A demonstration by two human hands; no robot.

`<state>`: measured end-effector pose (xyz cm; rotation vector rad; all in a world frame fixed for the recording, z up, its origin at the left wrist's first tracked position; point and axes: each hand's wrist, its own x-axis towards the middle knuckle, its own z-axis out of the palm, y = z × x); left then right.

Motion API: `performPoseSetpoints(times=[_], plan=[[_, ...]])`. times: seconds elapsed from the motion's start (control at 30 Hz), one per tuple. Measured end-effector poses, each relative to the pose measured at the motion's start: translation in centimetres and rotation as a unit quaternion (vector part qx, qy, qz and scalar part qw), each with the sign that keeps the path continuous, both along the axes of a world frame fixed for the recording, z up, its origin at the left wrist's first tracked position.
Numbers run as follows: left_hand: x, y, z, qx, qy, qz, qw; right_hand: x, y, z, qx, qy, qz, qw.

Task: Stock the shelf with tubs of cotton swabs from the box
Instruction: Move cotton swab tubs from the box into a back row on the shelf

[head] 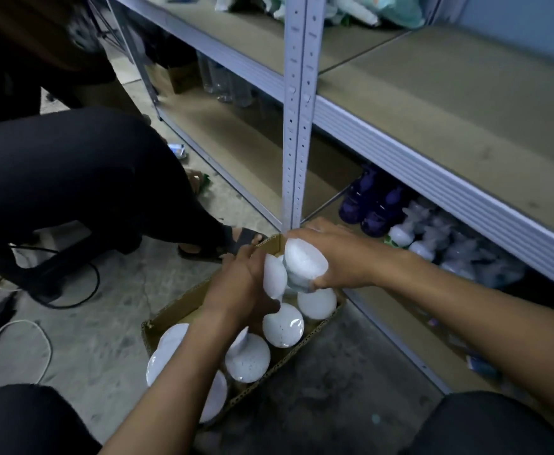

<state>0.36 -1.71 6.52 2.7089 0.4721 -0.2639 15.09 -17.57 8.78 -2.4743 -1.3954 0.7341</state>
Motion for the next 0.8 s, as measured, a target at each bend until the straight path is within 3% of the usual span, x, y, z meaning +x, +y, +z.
performPoseSetpoints(times=[0.2, 0.43, 0.6, 0.8], plan=[[-1.7, -0.6, 9.6, 0.032, -0.056, -0.035, 0.997, -1.9, -3.5, 10.5, 0.025, -0.019, -0.021, 0.999], [-1.2, -4.9, 20.1, 0.013, -0.115, -0.114, 0.987, -4.0, -11.1, 21.4, 0.034, -0.120, -0.074, 0.989], [1.3, -10.3, 24.5, 0.015, -0.155, -0.189, 0.969, -5.4, -18.1, 27.0, 0.004, -0.185, -0.134, 0.974], [4.4, -18.3, 27.9, 0.011, -0.175, -0.277, 0.945, -7.6, -26.2, 31.2, -0.037, -0.200, -0.226, 0.953]])
